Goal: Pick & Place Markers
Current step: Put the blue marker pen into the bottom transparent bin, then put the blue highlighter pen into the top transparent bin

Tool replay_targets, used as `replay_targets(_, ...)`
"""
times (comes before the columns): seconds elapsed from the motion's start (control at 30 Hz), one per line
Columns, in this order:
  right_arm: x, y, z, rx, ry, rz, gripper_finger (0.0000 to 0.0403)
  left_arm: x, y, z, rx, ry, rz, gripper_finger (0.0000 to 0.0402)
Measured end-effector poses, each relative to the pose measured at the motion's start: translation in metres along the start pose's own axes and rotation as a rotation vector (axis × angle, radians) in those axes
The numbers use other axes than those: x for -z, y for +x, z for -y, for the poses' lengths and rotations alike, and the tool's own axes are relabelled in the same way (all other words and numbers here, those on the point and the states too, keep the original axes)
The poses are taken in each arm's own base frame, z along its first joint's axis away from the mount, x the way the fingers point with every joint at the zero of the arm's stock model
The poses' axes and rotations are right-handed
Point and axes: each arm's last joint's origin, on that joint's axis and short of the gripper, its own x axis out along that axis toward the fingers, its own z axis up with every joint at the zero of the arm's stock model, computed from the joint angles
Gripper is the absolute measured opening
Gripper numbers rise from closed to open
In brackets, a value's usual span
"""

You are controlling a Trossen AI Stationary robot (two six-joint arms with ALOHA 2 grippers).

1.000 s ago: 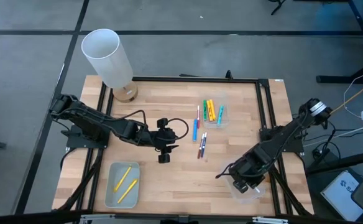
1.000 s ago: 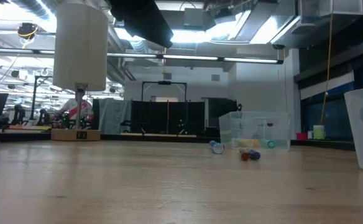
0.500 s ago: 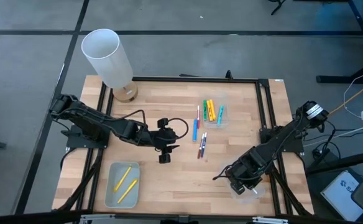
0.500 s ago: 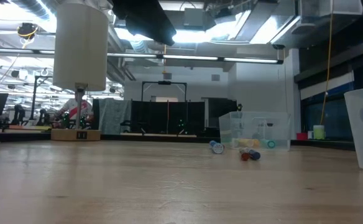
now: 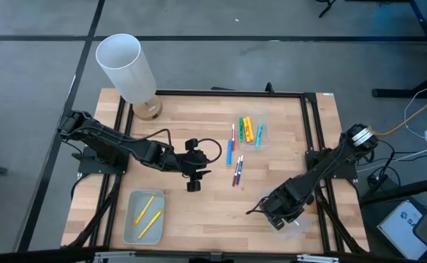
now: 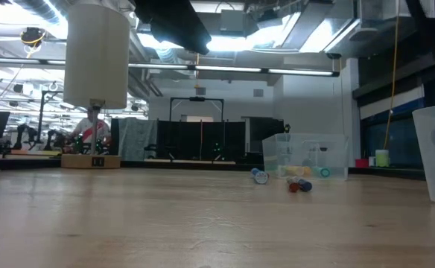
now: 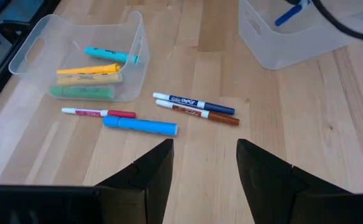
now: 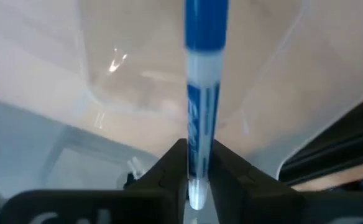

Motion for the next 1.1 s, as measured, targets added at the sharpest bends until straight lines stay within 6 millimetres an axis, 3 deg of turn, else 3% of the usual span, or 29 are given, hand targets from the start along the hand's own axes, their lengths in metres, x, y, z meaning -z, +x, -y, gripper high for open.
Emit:
replay_targets(0.37,-0.013,0.000,0.000,0.013,-0.004,0.010,0.0075,0.000,0.000,0.000,0.000,0.000,0.000,0.0171)
replay_targets(0.6,-0.014,-0.005,-0.001,-0.028,-0.187,-0.067,0.0075,0.000,0.000,0.000,0.000,-0.005,0.000,0.0171)
replay_targets(0.77,-0.006,-0.022,0.005,-0.082,-0.239,0.003,0.0076,0.000,0.000,0.000,0.000,-0.013,0.000,0.0171)
replay_targets(1.1,0.015,-0.073,0.029,-0.236,-0.364,0.392,0.0076,-0.002,0.000,0.000,0.002,-0.077,0.015,0.0171)
